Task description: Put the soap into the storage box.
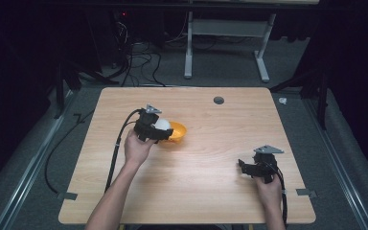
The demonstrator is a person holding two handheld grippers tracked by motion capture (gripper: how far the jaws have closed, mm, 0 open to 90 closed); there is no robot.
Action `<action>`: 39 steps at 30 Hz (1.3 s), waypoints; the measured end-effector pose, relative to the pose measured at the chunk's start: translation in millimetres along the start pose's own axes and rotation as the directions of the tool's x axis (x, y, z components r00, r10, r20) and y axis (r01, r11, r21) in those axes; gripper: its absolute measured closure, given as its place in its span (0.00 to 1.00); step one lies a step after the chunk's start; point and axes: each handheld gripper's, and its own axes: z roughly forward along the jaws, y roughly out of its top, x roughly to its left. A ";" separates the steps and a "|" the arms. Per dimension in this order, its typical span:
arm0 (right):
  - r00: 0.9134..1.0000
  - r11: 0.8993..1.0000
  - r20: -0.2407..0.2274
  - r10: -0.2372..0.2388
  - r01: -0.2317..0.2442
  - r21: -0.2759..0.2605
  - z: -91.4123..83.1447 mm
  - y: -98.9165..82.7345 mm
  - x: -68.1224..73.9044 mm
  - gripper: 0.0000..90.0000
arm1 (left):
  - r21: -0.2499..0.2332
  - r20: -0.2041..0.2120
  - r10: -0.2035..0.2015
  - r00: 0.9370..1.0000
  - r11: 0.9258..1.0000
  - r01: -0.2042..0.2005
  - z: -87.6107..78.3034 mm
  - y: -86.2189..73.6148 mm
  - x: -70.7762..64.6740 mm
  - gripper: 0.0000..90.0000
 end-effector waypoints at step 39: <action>1.000 1.000 -0.003 -0.001 0.001 -0.001 -0.1 -0.1 -0.1 0.22 | 0.140 -0.060 -0.005 0.998 0.990 0.013 62.1 11.5 4.2 0.27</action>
